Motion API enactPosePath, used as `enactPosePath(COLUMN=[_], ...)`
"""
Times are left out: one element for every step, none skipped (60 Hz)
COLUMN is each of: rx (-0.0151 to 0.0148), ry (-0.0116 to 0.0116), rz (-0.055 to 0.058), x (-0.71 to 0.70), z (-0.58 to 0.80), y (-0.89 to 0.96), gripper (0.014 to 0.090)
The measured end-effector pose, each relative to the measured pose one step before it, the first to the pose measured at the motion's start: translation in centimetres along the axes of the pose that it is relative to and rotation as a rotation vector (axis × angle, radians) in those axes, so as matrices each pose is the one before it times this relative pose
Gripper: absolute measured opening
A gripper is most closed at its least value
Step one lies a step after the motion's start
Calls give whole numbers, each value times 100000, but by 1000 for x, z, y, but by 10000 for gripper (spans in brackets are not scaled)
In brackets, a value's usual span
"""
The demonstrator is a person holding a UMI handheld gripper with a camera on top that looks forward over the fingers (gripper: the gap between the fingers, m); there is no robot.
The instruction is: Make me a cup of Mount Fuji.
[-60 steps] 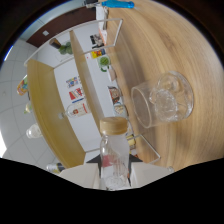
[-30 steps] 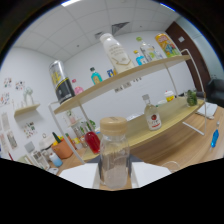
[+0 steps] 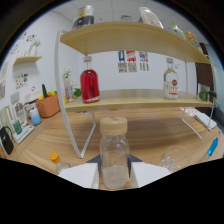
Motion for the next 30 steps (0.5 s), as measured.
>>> enactPosePath(rx=[-137,-211,662,937,147,317,229,159,103,201,198,187,-104,-97,-141,-161,-138,-44,-126,-116,-295,-456,-589,-608,-532,-372,-424,-625,-749,-907], ry=[-166,58,6,118,61,-116,-244,-301,-244,-124,-96,123,6,-59,34,-36,-20,-3,-72,-25,62,91,-162,-311,-623,-855,-854,-570,-341,-331], rz=[-381,-471,-406,-360,-399,-339,-446,-347,-468,-425,-285,-559,-211,-188,-185,-202,-192,-278,-297,-264,-107,22,190,255,414,491,542,491,133,260], x=[-31,-10,-13,-6,-32,-88,-68,-104,-31,-62,-37,-16,-61,-35,-43,-31,-44,-28,-19,-10,15,49,6,-29,-81,-110,-87,18,78,62], z=[48,-9,-76,-16,-37,-79,-91,-85,-38,-134,-112,-168,-147,-131,-130,-119,-117,-93,-90,-103,-52,-51,-107,-75,-92,-109,-121,-161,-97,-193], y=[162,266,-44,-65,99,28,37,24,15,49,4,105,76,73,78,82,79,58,65,74,52,50,110,67,31,-11,-8,17,39,31], gripper=[428,428,430,431,433,432,435,438,440,440,442,444,444,445,444,446,446,447,446,447,448,451,467,492,520,549,579,610,655,707])
